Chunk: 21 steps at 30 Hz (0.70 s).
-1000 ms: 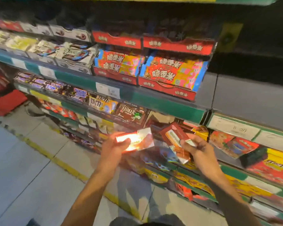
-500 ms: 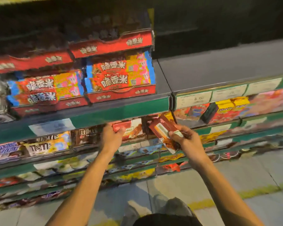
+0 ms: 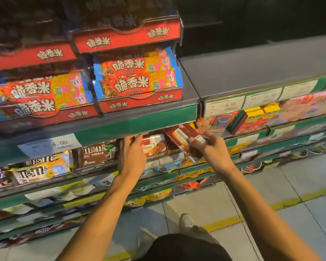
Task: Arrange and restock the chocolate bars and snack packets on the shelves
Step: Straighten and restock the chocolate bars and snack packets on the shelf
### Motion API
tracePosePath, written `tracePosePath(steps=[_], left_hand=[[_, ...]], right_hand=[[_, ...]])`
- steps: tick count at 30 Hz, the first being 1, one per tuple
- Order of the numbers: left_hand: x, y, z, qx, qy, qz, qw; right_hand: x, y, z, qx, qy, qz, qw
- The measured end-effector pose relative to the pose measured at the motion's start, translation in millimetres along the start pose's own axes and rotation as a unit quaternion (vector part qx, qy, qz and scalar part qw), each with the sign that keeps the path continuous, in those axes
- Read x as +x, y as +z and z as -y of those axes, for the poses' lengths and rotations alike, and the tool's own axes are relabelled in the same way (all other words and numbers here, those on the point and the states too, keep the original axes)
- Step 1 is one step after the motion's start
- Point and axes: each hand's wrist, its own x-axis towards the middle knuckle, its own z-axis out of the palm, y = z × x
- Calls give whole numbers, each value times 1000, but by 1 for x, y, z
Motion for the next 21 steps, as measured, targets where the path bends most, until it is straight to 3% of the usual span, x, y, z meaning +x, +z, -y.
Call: tracePosePath(steps=[4,7,15,21], left_hand=[[-2,3,4,187,53,-4,981],[-5,4,8,238,79,31,968],[-44,11,24,205,89,11,975],[-64,10,29,173,93,-15,980]], right_hand=[[16,1,6,-34,-14,27,999],[24,5,11,-80,-39,49,995],[52,37,22,-212,-53,138,966],[74,74,37,-336,-31,240,910]])
